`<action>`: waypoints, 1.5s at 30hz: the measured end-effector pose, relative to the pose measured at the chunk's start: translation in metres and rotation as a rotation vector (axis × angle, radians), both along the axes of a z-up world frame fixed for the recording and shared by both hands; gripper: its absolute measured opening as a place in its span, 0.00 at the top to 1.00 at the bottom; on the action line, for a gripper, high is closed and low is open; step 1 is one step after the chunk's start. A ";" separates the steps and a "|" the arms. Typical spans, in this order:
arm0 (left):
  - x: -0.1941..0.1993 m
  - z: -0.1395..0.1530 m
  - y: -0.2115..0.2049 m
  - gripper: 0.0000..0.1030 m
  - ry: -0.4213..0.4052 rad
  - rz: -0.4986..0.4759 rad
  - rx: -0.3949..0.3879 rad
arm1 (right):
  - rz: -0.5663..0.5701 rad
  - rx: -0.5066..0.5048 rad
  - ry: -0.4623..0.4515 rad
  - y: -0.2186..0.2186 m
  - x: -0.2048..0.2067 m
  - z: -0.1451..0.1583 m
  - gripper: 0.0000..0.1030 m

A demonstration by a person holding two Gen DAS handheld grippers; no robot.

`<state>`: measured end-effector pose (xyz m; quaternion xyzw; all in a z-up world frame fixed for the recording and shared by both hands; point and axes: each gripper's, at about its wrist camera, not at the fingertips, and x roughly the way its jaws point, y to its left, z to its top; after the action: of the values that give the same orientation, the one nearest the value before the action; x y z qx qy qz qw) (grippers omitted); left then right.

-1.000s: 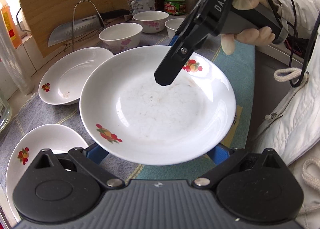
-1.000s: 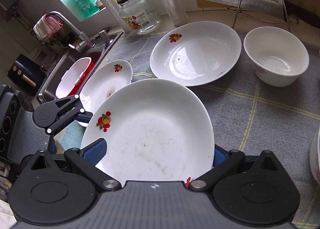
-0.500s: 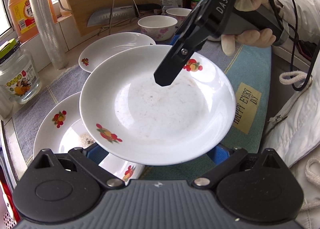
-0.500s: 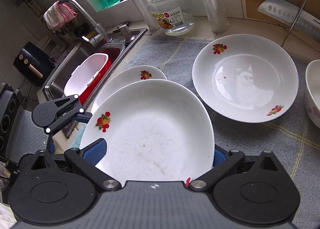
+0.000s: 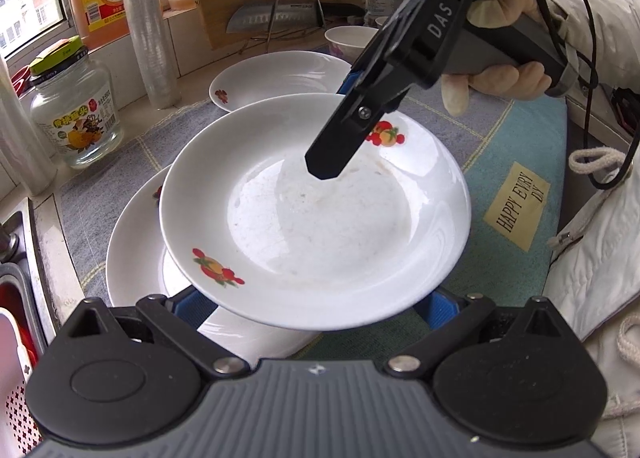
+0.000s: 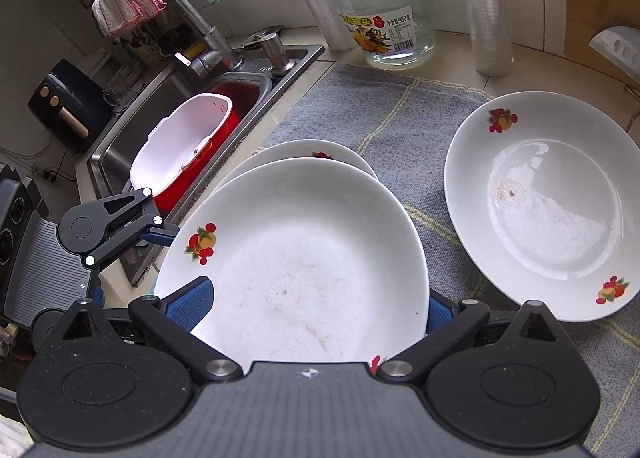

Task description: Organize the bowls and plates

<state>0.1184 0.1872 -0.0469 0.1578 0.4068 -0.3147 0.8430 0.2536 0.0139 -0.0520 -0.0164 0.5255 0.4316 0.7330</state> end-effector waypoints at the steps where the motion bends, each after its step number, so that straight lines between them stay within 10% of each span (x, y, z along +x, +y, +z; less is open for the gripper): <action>1: 0.001 0.000 0.001 0.02 0.000 0.003 -0.001 | 0.003 -0.002 0.001 0.003 0.001 -0.001 0.00; 45: 0.019 -0.012 0.027 0.02 0.087 0.085 -0.053 | 0.020 -0.066 -0.018 0.045 0.017 -0.011 0.00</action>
<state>0.1374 0.2146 -0.0586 0.1040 0.4408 -0.2960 0.8410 0.2702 0.0585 -0.0629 -0.0496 0.5324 0.4212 0.7326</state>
